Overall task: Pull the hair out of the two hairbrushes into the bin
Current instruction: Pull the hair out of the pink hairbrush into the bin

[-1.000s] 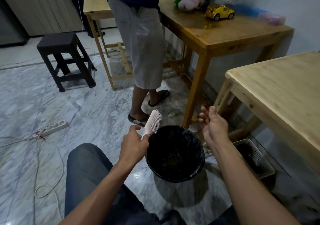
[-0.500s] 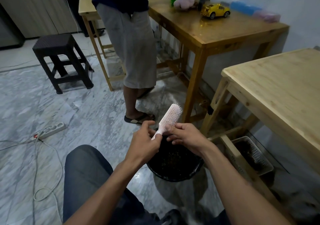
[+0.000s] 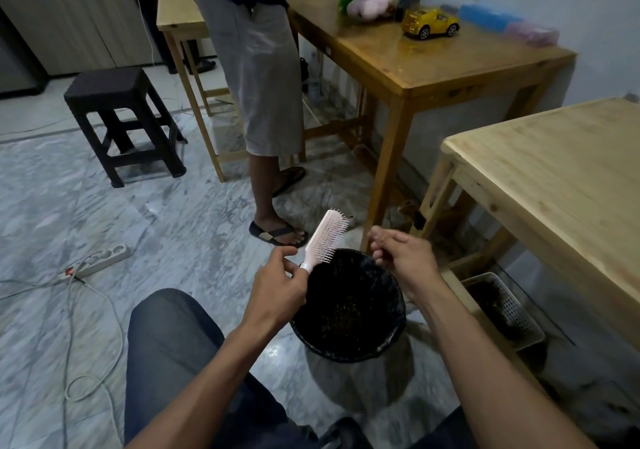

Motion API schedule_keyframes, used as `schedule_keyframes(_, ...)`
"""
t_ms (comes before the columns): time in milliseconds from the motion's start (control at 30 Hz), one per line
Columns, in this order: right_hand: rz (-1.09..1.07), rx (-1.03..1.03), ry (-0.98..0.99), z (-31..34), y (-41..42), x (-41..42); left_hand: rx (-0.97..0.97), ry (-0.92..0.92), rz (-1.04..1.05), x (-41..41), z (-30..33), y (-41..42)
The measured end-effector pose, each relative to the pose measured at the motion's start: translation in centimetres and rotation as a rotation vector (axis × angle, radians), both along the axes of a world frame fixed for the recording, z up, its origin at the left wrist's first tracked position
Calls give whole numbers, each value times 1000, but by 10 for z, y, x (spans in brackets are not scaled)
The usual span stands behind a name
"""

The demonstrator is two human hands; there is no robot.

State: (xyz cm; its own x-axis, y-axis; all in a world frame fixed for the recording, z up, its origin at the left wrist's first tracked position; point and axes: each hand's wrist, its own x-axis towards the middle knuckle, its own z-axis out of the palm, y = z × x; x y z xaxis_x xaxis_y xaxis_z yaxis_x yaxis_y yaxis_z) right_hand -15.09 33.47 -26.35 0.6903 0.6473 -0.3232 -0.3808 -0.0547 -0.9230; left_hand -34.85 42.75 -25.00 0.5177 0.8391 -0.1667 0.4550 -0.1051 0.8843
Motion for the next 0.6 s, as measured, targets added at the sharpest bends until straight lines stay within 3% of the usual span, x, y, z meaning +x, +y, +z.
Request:
schedule_keyframes(100,-73,-41,28,-1,-2,6,-3,-6,12,-1,0,1)
schedule_keyframes(200,212,-202,-183,-9,-2,-5,3,-17,14,2,2,0)
schedule_keyframes(367,583,-183,-128,-11,5,-25,18,-51,-5,9,4,-4)
schedule_keyframes(600,635,-215,-369,-7,7,-29,50,-80,-18,7,5,1)
